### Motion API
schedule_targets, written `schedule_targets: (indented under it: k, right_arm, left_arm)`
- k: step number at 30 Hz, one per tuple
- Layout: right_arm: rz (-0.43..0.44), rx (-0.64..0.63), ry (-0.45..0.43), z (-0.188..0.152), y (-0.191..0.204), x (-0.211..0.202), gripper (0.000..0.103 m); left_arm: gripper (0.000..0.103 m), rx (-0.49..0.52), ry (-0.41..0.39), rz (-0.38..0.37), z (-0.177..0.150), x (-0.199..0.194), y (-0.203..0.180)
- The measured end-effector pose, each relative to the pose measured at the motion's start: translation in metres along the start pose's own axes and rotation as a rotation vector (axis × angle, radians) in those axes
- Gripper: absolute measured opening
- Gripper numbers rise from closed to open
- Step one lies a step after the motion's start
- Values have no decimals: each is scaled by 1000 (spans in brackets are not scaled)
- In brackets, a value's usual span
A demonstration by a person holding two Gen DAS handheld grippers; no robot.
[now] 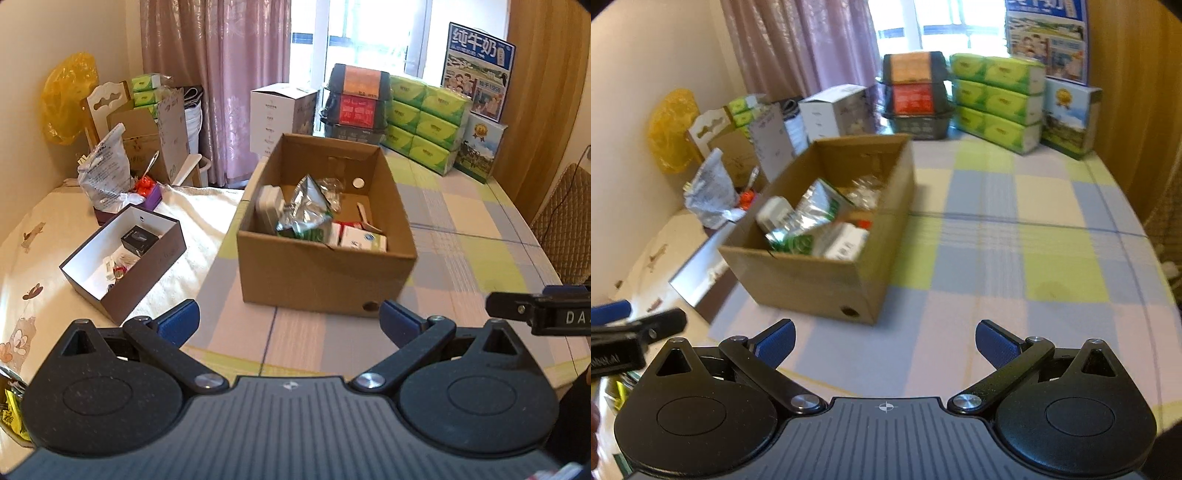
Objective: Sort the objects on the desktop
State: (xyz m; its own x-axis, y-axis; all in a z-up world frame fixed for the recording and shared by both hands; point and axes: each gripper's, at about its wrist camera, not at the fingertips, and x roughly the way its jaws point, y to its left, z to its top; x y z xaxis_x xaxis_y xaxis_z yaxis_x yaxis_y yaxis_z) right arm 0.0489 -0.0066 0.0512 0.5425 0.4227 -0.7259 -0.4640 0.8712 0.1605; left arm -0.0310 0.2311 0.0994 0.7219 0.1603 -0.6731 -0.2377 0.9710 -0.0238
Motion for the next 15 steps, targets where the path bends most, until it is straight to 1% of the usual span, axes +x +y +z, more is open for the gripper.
schedule_targets:
  k: [7,11,15]
  right_arm:
    - [-85,36,21,-37,-26,-25,101]
    - [-107,58,35,-53,-40,-37,101]
    - [-126,83,32,-62,-50,-50,101]
  left_arm:
    - [102,28,2,-6,-14,-12,-25]
    - [102,46,-2,-12,-16,-16,-38]
    - [102,65,-6,-17,-18,-21,-49]
